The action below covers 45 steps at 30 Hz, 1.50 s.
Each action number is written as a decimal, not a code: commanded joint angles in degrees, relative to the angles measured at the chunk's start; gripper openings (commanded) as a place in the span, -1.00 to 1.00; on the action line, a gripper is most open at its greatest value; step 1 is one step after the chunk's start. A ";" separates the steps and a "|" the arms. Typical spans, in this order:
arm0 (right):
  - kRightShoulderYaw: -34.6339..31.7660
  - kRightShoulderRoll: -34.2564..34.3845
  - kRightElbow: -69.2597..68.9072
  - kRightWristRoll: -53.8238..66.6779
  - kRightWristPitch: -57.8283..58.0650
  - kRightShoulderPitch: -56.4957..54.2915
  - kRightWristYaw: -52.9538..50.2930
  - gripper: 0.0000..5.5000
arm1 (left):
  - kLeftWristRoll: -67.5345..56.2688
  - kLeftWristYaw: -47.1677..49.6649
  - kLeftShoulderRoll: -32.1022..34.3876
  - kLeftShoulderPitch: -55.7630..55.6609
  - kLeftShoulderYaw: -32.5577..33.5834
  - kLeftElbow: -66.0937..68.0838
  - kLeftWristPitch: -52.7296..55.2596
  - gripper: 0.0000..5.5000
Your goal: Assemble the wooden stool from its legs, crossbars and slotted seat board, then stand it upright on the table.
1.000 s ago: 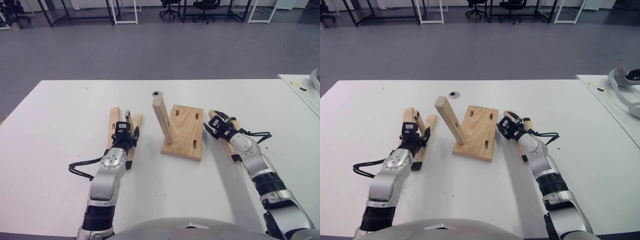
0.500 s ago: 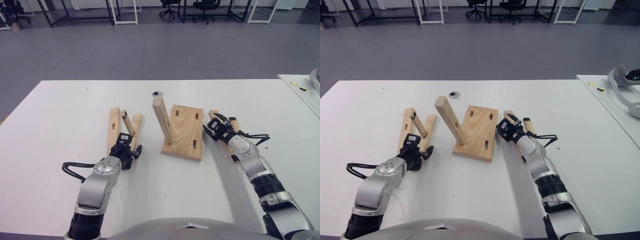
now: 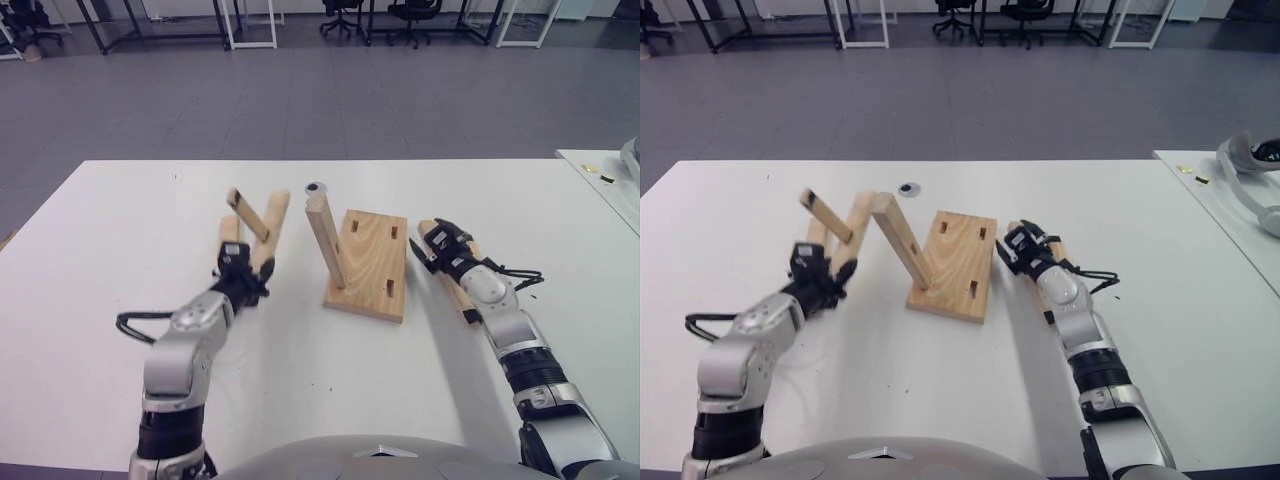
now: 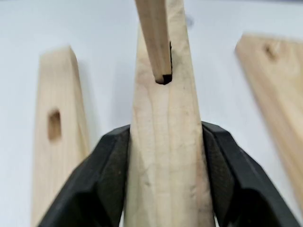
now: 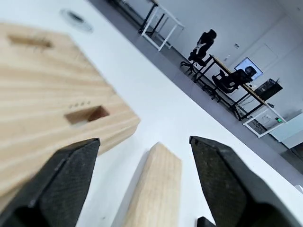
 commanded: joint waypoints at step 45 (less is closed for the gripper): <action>-34.69 13.07 -26.92 77.40 35.65 -23.18 -35.93 -0.63 | -1.60 -14.93 12.35 -28.13 -2.43 15.97 -20.84 0.30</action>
